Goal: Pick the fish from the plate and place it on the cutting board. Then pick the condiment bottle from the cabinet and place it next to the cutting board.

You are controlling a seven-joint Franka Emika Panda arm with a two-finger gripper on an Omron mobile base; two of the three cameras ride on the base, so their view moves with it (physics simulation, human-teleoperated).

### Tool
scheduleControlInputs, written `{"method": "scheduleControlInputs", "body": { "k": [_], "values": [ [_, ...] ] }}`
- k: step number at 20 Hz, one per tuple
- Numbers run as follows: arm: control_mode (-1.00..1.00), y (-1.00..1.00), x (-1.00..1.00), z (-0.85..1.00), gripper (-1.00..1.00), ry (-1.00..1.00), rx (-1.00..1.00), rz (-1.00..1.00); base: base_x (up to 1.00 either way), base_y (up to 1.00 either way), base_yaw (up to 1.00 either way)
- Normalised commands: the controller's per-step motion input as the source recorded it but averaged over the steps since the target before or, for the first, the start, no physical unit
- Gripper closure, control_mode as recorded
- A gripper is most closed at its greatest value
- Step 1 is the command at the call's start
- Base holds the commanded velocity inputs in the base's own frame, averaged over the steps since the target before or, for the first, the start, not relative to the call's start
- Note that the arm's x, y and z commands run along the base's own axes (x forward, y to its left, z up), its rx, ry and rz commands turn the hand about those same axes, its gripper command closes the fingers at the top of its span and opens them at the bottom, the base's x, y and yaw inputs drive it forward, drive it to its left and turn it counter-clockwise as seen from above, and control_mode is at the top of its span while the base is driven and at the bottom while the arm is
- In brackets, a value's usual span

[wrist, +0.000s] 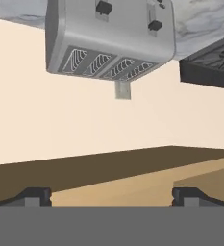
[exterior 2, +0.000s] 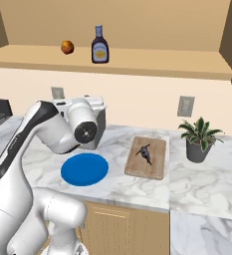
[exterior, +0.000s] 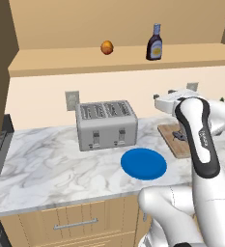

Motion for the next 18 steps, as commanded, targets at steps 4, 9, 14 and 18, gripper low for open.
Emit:
{"method": "scheduleControlInputs", "body": {
  "k": [4, 9, 14, 18],
  "values": [
    [-1.0, 0.0, 0.0, 0.06, -1.0, 0.0, 0.0, -0.05, 0.0, 0.0, 0.0],
    [-1.0, 0.0, 0.0, 0.12, -1.0, 0.0, 0.0, -0.05, 0.0, 0.0, 0.0],
    [-1.0, 0.0, -0.04, 0.31, -1.0, 0.0, 0.0, -0.05, 0.0, 0.0, 0.0],
    [-1.0, 0.0, -0.05, 0.41, -1.0, 0.01, 0.0, -0.05, 0.0, 0.0, 0.0]
  ]
}}
